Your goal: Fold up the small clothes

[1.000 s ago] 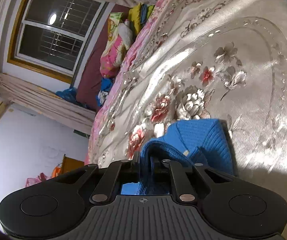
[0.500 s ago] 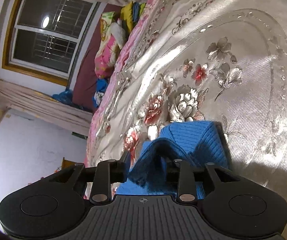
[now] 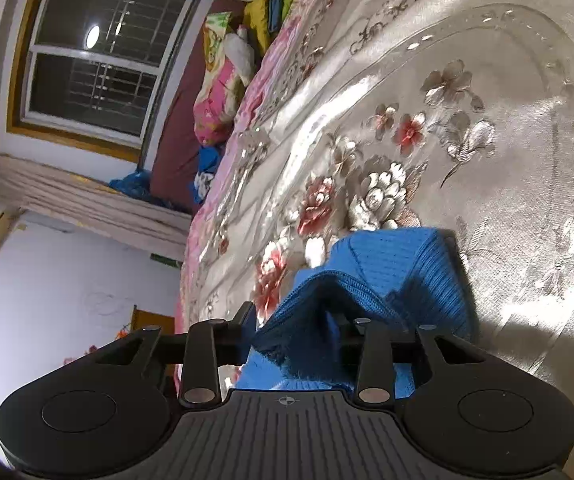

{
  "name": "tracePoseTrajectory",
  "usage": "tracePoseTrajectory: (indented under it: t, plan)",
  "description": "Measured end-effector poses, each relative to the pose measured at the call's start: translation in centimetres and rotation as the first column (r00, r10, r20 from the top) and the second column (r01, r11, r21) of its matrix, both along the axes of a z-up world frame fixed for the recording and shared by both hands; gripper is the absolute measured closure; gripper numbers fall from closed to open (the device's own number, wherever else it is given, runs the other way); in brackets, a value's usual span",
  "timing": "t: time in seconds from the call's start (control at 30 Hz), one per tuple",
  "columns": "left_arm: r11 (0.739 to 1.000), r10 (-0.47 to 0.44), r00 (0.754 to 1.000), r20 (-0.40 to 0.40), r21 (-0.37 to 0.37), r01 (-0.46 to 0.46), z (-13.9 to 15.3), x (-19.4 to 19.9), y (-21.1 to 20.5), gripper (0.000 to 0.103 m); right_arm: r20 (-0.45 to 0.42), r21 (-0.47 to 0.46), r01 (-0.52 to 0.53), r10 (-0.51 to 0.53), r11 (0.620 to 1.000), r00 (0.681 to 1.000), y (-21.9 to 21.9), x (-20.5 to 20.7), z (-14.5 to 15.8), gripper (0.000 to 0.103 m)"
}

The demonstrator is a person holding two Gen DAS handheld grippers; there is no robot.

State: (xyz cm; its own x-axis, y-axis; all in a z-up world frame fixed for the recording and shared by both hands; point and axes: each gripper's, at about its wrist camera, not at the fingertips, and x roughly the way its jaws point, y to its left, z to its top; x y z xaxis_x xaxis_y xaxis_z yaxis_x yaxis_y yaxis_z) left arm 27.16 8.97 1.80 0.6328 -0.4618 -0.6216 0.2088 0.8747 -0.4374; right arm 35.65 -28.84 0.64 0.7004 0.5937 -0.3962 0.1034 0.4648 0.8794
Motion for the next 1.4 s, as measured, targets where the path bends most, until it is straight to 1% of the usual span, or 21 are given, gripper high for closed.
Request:
tracePoseTrajectory:
  t: [0.07, 0.13, 0.23, 0.27, 0.37, 0.47, 0.57, 0.67, 0.77, 0.87, 0.9, 1.0, 1.07, 1.17, 1.27, 1.33, 1.37, 1.4]
  plan:
    - [1.000, 0.017, 1.000, -0.008, 0.019, -0.017, -0.1, 1.0, -0.3, 0.080, 0.003, -0.009, -0.011, 0.011, 1.000, 1.000, 0.1, 0.0, 0.2, 0.066]
    - [0.999, 0.031, 0.999, -0.013, 0.015, -0.030, -0.1, 1.9, 0.0, 0.080, 0.007, -0.015, -0.012, 0.013, 1.000, 1.000, 0.0, 0.1, 0.5, 0.066]
    - [0.994, 0.097, 0.995, 0.018, 0.054, -0.098, 0.3, 2.8, 0.6, 0.080, 0.012, -0.018, 0.004, -0.004, 1.000, 1.000, -0.2, 0.5, 0.7, 0.065]
    - [0.991, 0.122, 0.992, 0.022, 0.052, -0.123, 0.5, 3.1, 1.0, 0.080, 0.011, -0.012, 0.011, -0.010, 1.000, 1.000, -0.2, 0.6, 0.6, 0.065]
    - [0.980, 0.200, 0.980, 0.017, 0.003, -0.200, 0.9, 3.9, 2.4, 0.080, 0.008, 0.041, 0.016, -0.016, 0.999, 1.000, -0.2, 0.8, 0.3, 0.064]
    - [0.970, 0.239, 0.971, 0.024, -0.045, -0.238, 1.5, 3.6, 3.4, 0.080, 0.010, 0.072, 0.006, -0.007, 0.997, 1.000, 0.2, 1.0, 0.0, 0.060]
    - [0.976, 0.208, 0.977, 0.043, -0.072, -0.205, 2.1, 2.1, 3.5, 0.080, 0.005, 0.070, 0.004, -0.004, 0.998, 1.000, 0.5, 1.0, -0.3, 0.058]
    - [0.986, 0.161, 0.985, 0.059, -0.060, -0.158, 2.5, -0.1, 3.0, 0.080, 0.004, 0.076, 0.013, -0.014, 0.997, 1.000, 0.3, 1.1, -0.7, 0.058]
    - [0.990, 0.122, 0.991, 0.063, -0.072, -0.118, 2.8, -2.0, 2.7, 0.080, 0.000, 0.098, 0.031, -0.031, 0.995, 1.000, 0.0, 1.2, -1.0, 0.058]
    - [0.994, 0.068, 0.996, 0.059, -0.090, -0.063, 2.8, -2.6, 2.0, 0.078, -0.009, 0.125, 0.039, -0.038, 0.991, 0.999, 0.0, 1.2, -1.3, 0.058]
    - [0.996, 0.049, 0.997, 0.058, -0.080, -0.044, 2.6, -2.6, 1.5, 0.075, -0.012, 0.117, 0.035, -0.034, 0.992, 0.999, 0.2, 1.2, -1.3, 0.058]
    - [1.000, 0.004, 0.999, 0.039, -0.008, -0.004, 1.6, -1.8, -0.3, 0.074, -0.013, 0.110, 0.020, -0.019, 0.994, 1.000, 0.6, 1.2, -1.1, 0.058]
    - [1.000, -0.017, 1.000, 0.010, 0.006, 0.017, 0.8, -0.7, -1.0, 0.074, -0.007, 0.107, 0.012, -0.011, 0.994, 1.000, 0.9, 1.1, -0.8, 0.058]
    - [1.000, -0.011, 1.000, -0.026, 0.011, 0.011, -0.2, 1.1, -1.5, 0.074, 0.002, 0.099, 0.002, -0.002, 0.995, 1.000, 1.2, 1.1, -0.3, 0.058]
    - [0.999, 0.020, 1.000, -0.005, 0.049, -0.019, -0.3, 1.9, -1.6, 0.074, 0.007, 0.091, -0.001, 0.000, 0.996, 1.000, 1.2, 1.3, -0.1, 0.058]
    - [0.991, 0.081, 0.996, 0.034, 0.100, -0.084, 0.1, 2.4, -1.2, 0.074, 0.010, 0.093, 0.003, -0.004, 0.996, 1.000, 1.1, 1.3, -0.1, 0.058]
    - [0.988, 0.110, 0.993, 0.044, 0.104, -0.114, 0.2, 2.7, -0.7, 0.074, 0.009, 0.095, 0.006, -0.007, 0.995, 1.000, 1.1, 1.4, -0.2, 0.058]
    - [0.984, 0.145, 0.988, 0.047, 0.094, -0.149, 0.4, 3.1, -0.1, 0.074, 0.006, 0.094, 0.008, -0.009, 0.995, 1.000, 1.1, 1.4, -0.3, 0.058]
